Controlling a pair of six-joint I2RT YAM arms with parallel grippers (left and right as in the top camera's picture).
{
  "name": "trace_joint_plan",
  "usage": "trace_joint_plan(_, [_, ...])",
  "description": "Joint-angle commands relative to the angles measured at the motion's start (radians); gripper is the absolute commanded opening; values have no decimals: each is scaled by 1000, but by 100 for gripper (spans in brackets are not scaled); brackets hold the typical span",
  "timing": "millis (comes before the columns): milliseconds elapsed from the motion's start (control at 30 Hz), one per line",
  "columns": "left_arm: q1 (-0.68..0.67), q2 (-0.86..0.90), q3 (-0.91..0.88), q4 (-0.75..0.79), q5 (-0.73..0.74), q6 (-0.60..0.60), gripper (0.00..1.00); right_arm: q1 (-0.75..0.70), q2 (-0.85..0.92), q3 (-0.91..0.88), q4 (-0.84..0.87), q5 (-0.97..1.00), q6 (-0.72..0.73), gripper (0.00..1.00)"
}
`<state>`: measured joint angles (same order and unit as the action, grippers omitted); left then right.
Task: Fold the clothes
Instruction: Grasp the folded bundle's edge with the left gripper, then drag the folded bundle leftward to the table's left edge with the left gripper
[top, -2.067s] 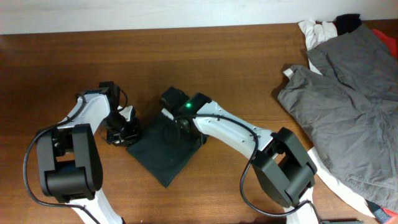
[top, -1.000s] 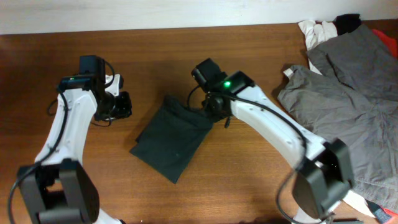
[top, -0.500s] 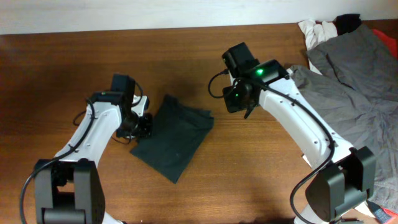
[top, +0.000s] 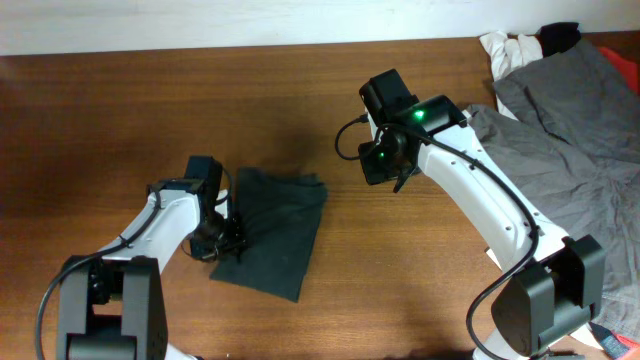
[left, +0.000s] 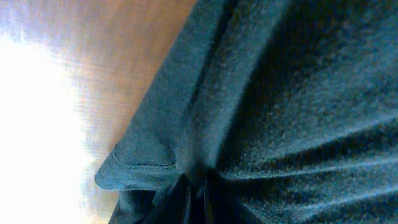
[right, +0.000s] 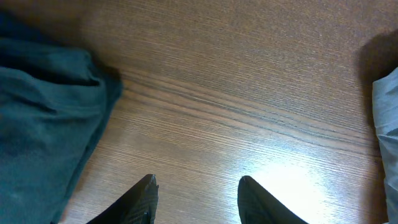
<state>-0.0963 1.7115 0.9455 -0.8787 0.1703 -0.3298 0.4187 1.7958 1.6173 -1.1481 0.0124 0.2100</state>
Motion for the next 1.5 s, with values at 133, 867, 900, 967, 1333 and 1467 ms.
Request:
trace_joint_plan(133, [-2, -129, -33, 57, -37, -92, 25, -2, -23, -2, -1, -1, 4, 47])
trace_joint_plan(867, [-1, -43, -26, 498, 16, 279, 81, -1, -23, -2, -4, -2, 5, 47])
trace_joint_plan(900, [-1, -23, -26, 539, 17, 279, 81, -1, -23, -2, -5, -2, 5, 47])
trace_joint_plan(967, [-1, 3, -26, 590, 17, 278, 81, -1, -23, -2, -5, -2, 5, 47])
trace_joint_plan(1333, [1, 113, -26, 590, 156, 279, 20, -1, -23, -2, -5, -2, 5, 47])
trace_joint_plan(1467, [51, 95, -7, 568, 155, 278, 0, -2, -23, -2, -16, -1, 5, 47])
